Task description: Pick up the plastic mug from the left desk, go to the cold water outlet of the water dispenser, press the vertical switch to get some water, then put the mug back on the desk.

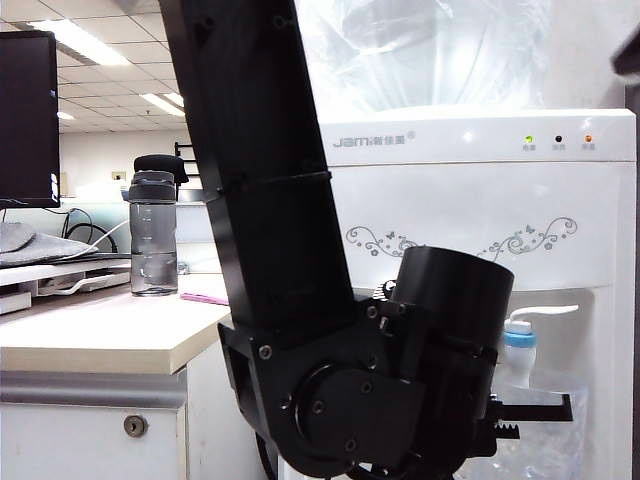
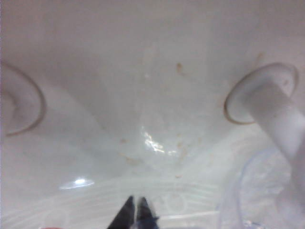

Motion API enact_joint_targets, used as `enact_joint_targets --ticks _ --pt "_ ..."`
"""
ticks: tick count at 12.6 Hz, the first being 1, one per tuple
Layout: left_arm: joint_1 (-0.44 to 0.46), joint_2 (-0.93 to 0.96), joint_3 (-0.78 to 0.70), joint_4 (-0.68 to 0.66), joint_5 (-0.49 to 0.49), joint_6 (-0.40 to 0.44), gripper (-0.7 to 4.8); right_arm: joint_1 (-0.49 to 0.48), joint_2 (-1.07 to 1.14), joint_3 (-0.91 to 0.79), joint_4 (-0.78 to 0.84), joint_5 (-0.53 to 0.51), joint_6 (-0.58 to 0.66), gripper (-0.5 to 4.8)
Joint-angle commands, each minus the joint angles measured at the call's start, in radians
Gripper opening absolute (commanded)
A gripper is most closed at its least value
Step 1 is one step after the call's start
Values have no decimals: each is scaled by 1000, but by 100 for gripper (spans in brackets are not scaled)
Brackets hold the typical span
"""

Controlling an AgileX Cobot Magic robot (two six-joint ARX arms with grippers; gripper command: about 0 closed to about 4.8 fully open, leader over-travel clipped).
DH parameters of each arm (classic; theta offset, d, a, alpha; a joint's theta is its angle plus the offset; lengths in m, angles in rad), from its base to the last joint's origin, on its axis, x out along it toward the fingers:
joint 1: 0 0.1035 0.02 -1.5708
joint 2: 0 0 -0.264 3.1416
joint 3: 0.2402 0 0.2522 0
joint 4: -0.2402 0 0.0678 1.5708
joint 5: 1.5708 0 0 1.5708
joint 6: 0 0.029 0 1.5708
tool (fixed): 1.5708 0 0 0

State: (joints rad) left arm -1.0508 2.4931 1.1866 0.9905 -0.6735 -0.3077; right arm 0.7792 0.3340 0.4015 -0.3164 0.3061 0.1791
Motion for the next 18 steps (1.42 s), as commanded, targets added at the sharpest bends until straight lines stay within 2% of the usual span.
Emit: enact_joint_targets --ticks 1,7,11,15,18 --pt "-9 -5 5 36 -3 -6 -5 -122 58 -14 120 -166 5 -1" --pt "-27 -5 5 44 -3 -6 -5 -332 130 -85 154 -334 -34 -1" --pt "-26 -5 5 44 -4 -6 -5 -473 136 -214 303 -445 -33 -1" --pt "-24 -5 5 43 -8 -7 -5 -545 162 -240 347 -456 -34 -1" --pt "-24 -5 5 43 -8 -6 -5 -554 272 -240 454 -502 -52 -1"
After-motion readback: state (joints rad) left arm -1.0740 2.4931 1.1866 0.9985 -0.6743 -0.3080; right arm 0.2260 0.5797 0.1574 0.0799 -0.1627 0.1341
